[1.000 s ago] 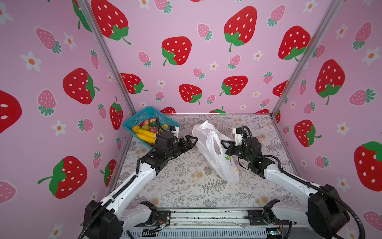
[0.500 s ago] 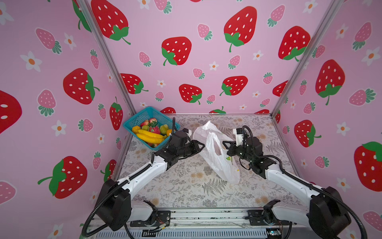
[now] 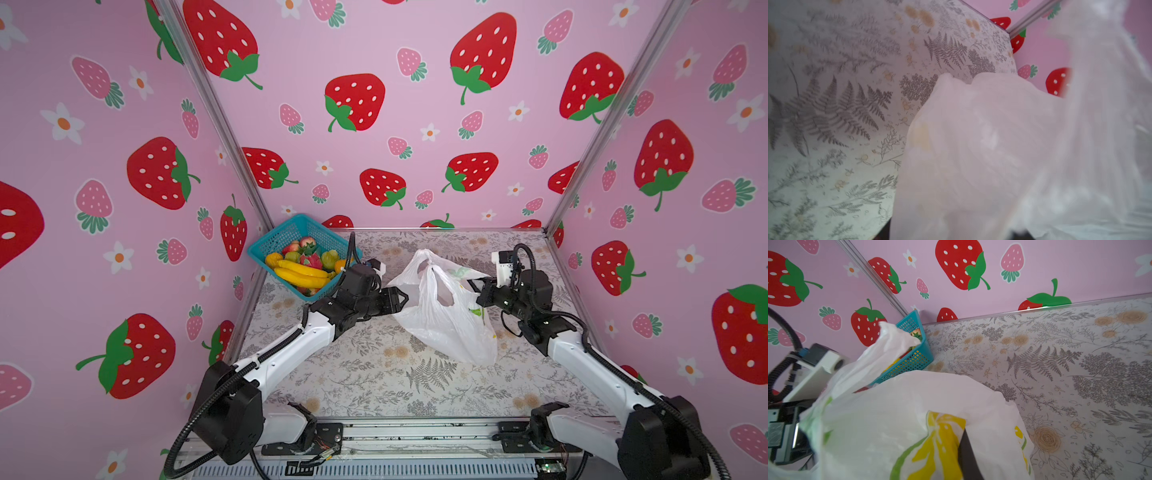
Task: Place the fake fruits into the plastic bag and tie a complex knot
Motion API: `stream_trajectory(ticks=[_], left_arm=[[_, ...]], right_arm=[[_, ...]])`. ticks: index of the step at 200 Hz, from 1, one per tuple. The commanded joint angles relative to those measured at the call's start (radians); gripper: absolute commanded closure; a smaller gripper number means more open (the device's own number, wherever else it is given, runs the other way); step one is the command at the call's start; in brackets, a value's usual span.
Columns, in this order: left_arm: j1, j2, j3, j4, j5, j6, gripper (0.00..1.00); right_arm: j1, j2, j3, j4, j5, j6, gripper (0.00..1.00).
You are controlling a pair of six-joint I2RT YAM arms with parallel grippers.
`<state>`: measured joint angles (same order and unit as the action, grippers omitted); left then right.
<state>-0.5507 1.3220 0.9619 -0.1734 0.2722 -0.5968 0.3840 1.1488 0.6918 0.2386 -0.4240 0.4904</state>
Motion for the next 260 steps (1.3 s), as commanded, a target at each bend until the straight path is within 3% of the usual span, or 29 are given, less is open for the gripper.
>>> stream_trajectory(ticks=[1, 48, 95, 123, 135, 147, 194, 239, 260], left_arm=[[-0.013, -0.058, 0.050, -0.046, -0.098, 0.200, 0.27], [-0.013, -0.070, 0.139, -0.161, -0.083, 0.431, 0.12], [0.083, -0.030, 0.251, -0.358, 0.053, 0.487, 0.11], [0.085, -0.069, 0.263, -0.435, -0.066, 0.565, 0.11], [0.085, -0.111, 0.245, -0.424, -0.118, 0.559, 0.12], [0.084, -0.161, 0.217, -0.378, -0.093, 0.517, 0.13], [0.059, -0.276, 0.106, -0.011, 0.313, 0.276, 0.11], [-0.036, -0.144, 0.205, -0.017, 0.288, 0.334, 0.09], [-0.091, -0.067, 0.260, -0.009, 0.302, 0.340, 0.22]], right_arm=[[0.001, 0.026, 0.079, -0.027, -0.110, -0.067, 0.94], [0.001, 0.069, 0.142, -0.161, -0.270, -0.231, 0.94], [0.001, 0.051, 0.179, -0.284, -0.230, -0.360, 0.94], [0.001, 0.044, 0.189, -0.290, -0.151, -0.330, 0.95], [0.001, 0.051, 0.183, -0.265, -0.141, -0.295, 0.95], [0.003, 0.068, 0.180, -0.249, -0.149, -0.265, 0.95], [0.019, 0.114, 0.178, -0.207, -0.152, -0.215, 0.96], [0.045, 0.137, 0.182, -0.197, -0.145, -0.201, 0.96], [0.050, 0.144, 0.180, -0.196, -0.113, -0.171, 0.98]])
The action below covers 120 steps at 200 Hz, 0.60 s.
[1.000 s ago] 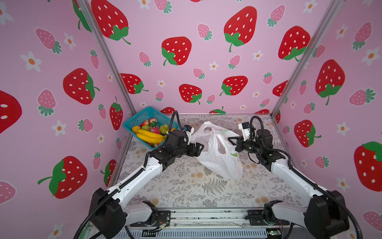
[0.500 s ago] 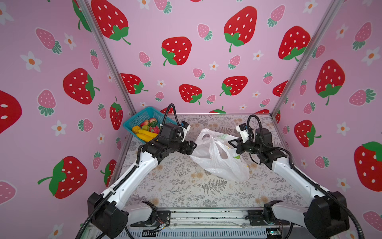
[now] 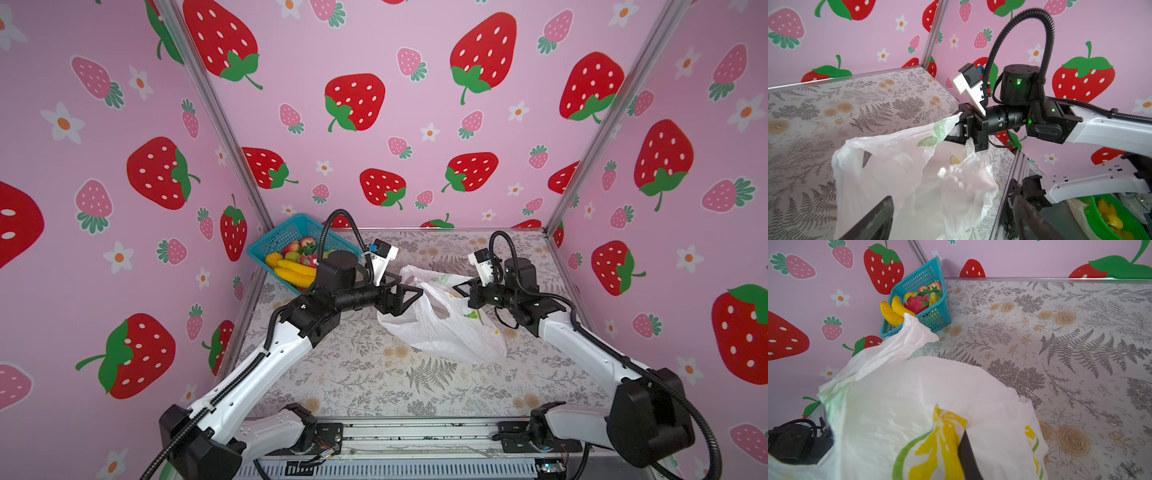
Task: Place the fake fruits into the plastic bag and tie a complex knot
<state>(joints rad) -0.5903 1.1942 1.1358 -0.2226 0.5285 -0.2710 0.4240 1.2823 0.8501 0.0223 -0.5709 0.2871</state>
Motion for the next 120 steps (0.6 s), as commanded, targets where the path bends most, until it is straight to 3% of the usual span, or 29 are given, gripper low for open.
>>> stream_trajectory(ticks=[1, 10, 28, 44, 78, 120], left_arm=[[-0.055, 0.064, 0.088, 0.040, 0.046, 0.016, 0.23], [-0.084, 0.085, 0.103, 0.035, 0.043, 0.038, 0.39], [-0.163, 0.107, 0.114, 0.007, -0.005, 0.134, 0.82], [-0.262, 0.111, 0.111, -0.019, -0.098, 0.261, 0.98], [-0.444, 0.137, 0.036, -0.038, -0.249, 0.532, 1.00], [-0.505, 0.207, -0.016, 0.012, -0.289, 0.556, 0.95]], right_arm=[[0.010, 0.010, 0.021, 0.020, 0.034, 0.035, 0.98], [0.010, 0.016, 0.021, 0.018, 0.068, 0.065, 1.00], [0.010, 0.030, 0.031, 0.003, 0.151, 0.139, 1.00], [0.010, 0.049, 0.040, 0.004, 0.206, 0.200, 1.00], [-0.010, 0.083, 0.056, 0.048, 0.232, 0.290, 1.00], [-0.026, 0.119, 0.063, 0.118, 0.180, 0.336, 1.00]])
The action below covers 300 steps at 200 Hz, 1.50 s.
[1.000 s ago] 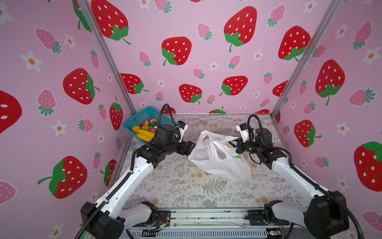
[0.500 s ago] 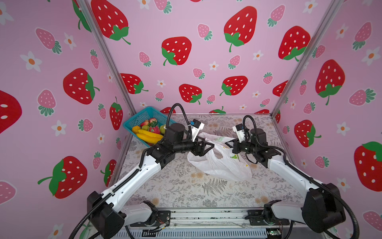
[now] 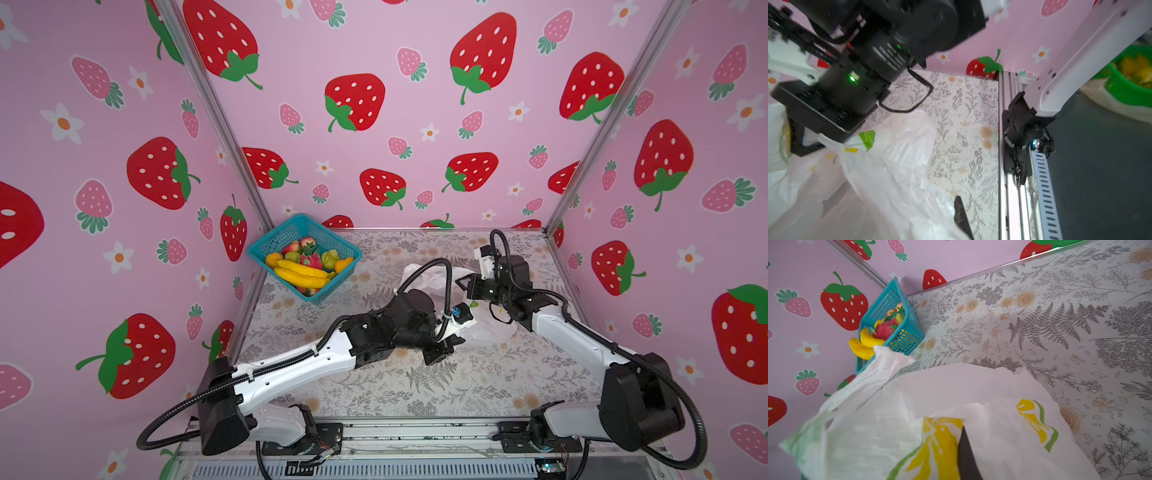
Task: Place the fake fruits into the plastic bag and tie a complex knot
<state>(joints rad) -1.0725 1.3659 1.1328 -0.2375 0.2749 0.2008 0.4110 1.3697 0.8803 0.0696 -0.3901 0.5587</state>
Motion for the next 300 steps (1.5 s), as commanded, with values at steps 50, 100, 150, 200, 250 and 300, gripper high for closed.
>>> stream_trajectory(ticks=[50, 100, 150, 200, 250, 300], left_arm=[[-0.021, -0.003, 0.005, 0.001, -0.015, 0.026, 0.55], [0.025, -0.164, -0.003, -0.105, -0.001, -0.057, 0.18], [0.214, -0.328, -0.019, -0.156, 0.122, -0.149, 0.04], [0.594, -0.328, 0.068, -0.280, -0.019, -0.377, 0.04], [1.039, -0.161, 0.127, -0.411, -0.183, -0.542, 0.07], [1.252, -0.010, 0.095, -0.343, -0.199, -0.605, 0.07]], right_arm=[[-0.019, 0.010, 0.029, 0.028, -0.016, -0.136, 1.00], [-0.035, -0.021, -0.004, 0.005, -0.038, -0.248, 1.00], [-0.041, -0.011, -0.009, 0.010, -0.038, -0.257, 1.00], [-0.042, -0.052, -0.033, 0.025, -0.008, -0.252, 1.00], [-0.041, -0.086, -0.081, 0.066, -0.020, -0.251, 1.00], [-0.041, -0.086, -0.110, 0.092, -0.051, -0.280, 1.00]])
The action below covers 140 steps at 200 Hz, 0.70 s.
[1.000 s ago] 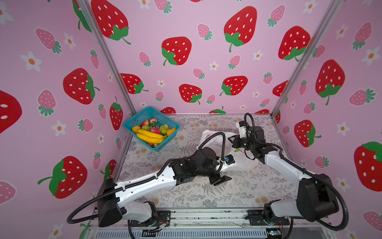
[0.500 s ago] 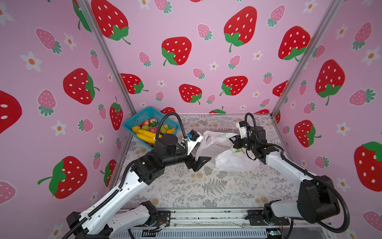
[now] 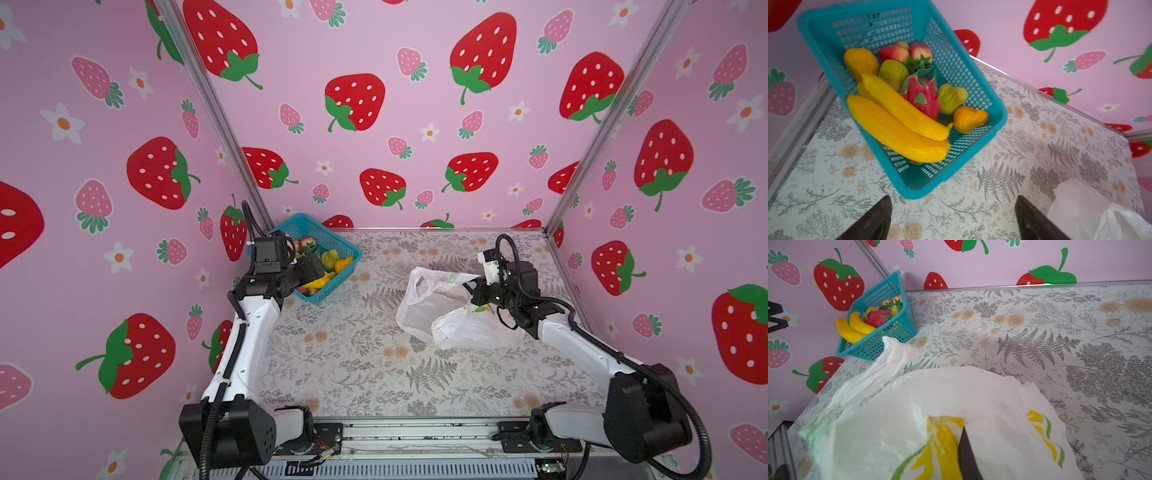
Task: Place the fake fruits into the plastic bag and tie a complex knot
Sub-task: 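Move the left gripper over the teal basket and grasp the yellow bananas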
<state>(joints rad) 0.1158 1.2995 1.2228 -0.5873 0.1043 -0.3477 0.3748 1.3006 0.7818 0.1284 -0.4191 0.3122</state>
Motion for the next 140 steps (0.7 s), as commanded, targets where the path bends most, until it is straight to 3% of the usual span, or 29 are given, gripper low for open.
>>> stream_trajectory(ticks=[1, 51, 140], left_arm=[[0.068, 0.059, 0.006, 0.006, -0.030, -0.058, 0.07], [0.090, 0.194, 0.042, 0.006, 0.016, -0.098, 0.16], [0.090, 0.292, 0.056, 0.059, 0.074, -0.138, 0.37]], right_arm=[[-0.005, -0.016, -0.012, 0.034, -0.023, -0.035, 1.00], [-0.007, -0.008, -0.015, 0.036, -0.037, -0.067, 1.00], [-0.007, 0.015, -0.023, 0.057, -0.069, -0.062, 1.00]])
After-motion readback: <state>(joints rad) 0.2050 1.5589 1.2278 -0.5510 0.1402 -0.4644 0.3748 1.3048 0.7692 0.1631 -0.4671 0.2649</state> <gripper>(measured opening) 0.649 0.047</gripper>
